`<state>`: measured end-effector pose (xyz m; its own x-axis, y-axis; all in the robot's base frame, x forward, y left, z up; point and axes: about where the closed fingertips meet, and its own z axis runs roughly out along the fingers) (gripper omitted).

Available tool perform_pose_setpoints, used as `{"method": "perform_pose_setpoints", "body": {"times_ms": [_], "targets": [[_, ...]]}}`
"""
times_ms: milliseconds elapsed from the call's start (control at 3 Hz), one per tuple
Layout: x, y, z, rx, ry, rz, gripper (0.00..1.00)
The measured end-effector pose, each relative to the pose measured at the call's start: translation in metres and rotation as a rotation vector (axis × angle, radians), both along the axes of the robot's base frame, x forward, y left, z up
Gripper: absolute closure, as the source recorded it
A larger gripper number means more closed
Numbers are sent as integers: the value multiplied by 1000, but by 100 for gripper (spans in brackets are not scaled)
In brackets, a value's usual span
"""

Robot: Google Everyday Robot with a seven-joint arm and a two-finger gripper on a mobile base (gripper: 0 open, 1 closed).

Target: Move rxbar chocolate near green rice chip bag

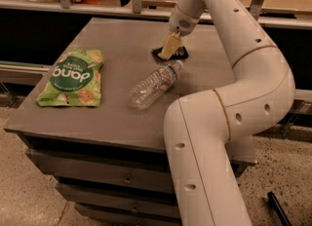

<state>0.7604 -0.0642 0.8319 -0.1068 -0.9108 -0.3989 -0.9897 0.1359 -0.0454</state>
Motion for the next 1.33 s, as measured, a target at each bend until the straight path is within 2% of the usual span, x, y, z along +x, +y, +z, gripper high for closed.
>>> {"method": "perform_pose_setpoints", "body": {"times_ms": [333, 667, 1000, 1333], "targets": [[-3, 1, -1, 0, -1, 0, 100], [-15, 24, 52, 122, -83, 89, 100], [-35, 54, 115, 281, -157, 166, 100], [-42, 89, 150, 387, -181, 174, 100]]}}
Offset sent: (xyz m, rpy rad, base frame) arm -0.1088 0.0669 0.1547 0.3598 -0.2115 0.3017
